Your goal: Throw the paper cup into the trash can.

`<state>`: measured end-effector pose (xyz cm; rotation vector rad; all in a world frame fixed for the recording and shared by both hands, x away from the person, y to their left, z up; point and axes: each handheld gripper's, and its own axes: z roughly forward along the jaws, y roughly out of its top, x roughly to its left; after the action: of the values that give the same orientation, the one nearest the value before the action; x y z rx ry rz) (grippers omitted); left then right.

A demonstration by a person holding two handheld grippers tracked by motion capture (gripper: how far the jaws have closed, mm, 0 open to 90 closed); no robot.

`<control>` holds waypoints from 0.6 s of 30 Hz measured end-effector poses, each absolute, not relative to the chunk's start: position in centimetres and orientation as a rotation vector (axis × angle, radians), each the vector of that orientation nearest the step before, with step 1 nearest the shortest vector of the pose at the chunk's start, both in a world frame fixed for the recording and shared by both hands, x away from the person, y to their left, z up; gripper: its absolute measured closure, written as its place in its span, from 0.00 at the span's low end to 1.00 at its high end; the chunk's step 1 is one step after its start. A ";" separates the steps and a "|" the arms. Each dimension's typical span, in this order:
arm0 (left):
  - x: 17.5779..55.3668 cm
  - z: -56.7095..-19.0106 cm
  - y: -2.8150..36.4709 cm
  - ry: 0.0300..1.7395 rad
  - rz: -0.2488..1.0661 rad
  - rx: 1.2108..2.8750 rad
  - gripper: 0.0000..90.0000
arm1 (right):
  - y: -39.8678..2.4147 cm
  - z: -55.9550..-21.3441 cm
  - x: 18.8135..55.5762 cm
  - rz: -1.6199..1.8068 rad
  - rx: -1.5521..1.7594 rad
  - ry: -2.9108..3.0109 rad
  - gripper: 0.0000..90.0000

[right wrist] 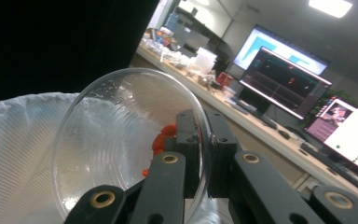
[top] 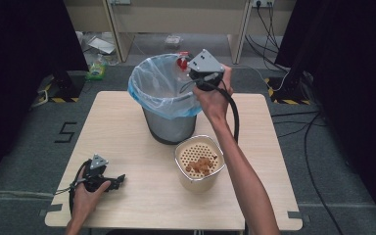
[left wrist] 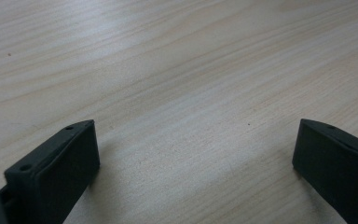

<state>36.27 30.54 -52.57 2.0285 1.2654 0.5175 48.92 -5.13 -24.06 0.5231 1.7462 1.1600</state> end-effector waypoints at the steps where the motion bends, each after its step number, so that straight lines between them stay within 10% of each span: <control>1: 36.3 -52.6 30.5 1.265 0.518 2.029 0.00 | -5.1 -24.1 48.9 1.160 0.523 1.746 0.96; 18: 36.3 -52.6 30.5 1.264 0.519 2.028 0.00 | -3.8 -26.3 52.3 1.151 0.687 1.889 0.74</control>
<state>36.25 30.53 -52.57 2.0278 1.2642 0.5195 52.25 -3.82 -26.27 0.6874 1.8890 1.1511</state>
